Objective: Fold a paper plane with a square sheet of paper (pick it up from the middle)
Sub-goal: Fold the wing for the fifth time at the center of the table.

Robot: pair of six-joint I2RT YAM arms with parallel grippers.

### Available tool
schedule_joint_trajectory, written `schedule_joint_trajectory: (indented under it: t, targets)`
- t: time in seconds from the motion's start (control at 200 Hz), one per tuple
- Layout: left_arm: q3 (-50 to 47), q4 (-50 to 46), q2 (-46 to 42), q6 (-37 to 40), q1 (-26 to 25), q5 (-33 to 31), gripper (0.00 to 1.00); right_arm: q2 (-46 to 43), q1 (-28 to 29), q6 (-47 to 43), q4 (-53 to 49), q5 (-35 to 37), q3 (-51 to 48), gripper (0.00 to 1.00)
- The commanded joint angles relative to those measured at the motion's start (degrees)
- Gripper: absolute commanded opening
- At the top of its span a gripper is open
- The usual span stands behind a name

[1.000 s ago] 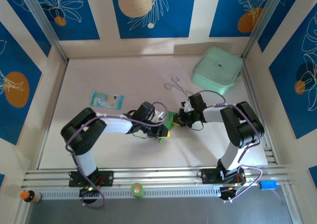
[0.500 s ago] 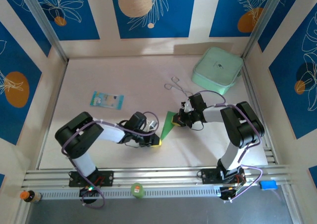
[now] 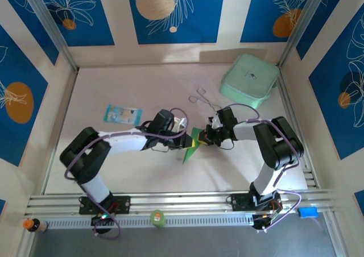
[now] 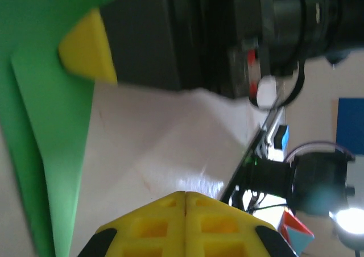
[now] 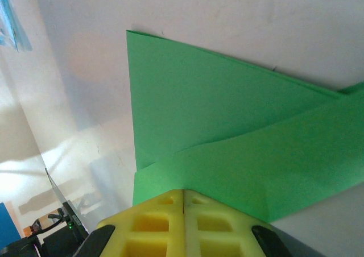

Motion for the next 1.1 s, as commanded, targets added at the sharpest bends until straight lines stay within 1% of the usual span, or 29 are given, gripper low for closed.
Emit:
schedule_joint_trajectory:
  t: [0.0, 0.145, 0.255, 0.35, 0.415, 0.64, 0.8, 0.945, 1.095]
  targets:
    - [3.56, -2.56, 6.03, 2.46, 0.76, 0.9, 0.0, 0.98, -0.76, -0.3, -5.4, 4.57, -1.56, 0.02]
    - [6.41, -2.65, 11.57, 3.02, 0.75, 2.46, 0.0, 1.03, -0.69, -0.29, -5.25, 4.23, -1.45, 0.02]
    - [5.64, -5.01, 13.34, 4.4, 0.75, 0.85, 0.0, 0.9, -0.76, -0.22, -5.22, 3.95, -1.52, 0.02]
    - [3.13, -7.62, 13.28, 5.44, 0.71, -1.84, 0.0, 0.04, -0.76, -0.5, -4.97, 3.7, -1.66, 0.02]
    - [0.7, -7.66, 12.78, 5.55, 0.69, -3.11, 0.0, -1.18, -0.84, -0.55, -4.44, 3.27, -1.82, 0.03]
    - [-7.04, -1.94, 12.55, 3.02, 0.49, -2.5, 0.0, -6.73, -0.53, -0.58, -2.65, 1.3, -1.48, 0.05]
    - [-8.03, 0.19, 12.15, 1.88, 0.53, -2.29, 0.0, -8.0, 3.16, 1.41, -0.08, 0.7, -2.32, 0.05]
    - [-7.41, 0.9, 12.13, 1.0, 0.49, -2.54, 0.0, -6.59, 7.05, 2.66, 0.16, 3.15, -3.25, 0.04]
    - [-7.89, 1.93, 12.11, 0.13, 0.5, -2.64, 0.0, -3.79, 8.65, 3.46, 0.66, 4.04, -5.04, 0.02]
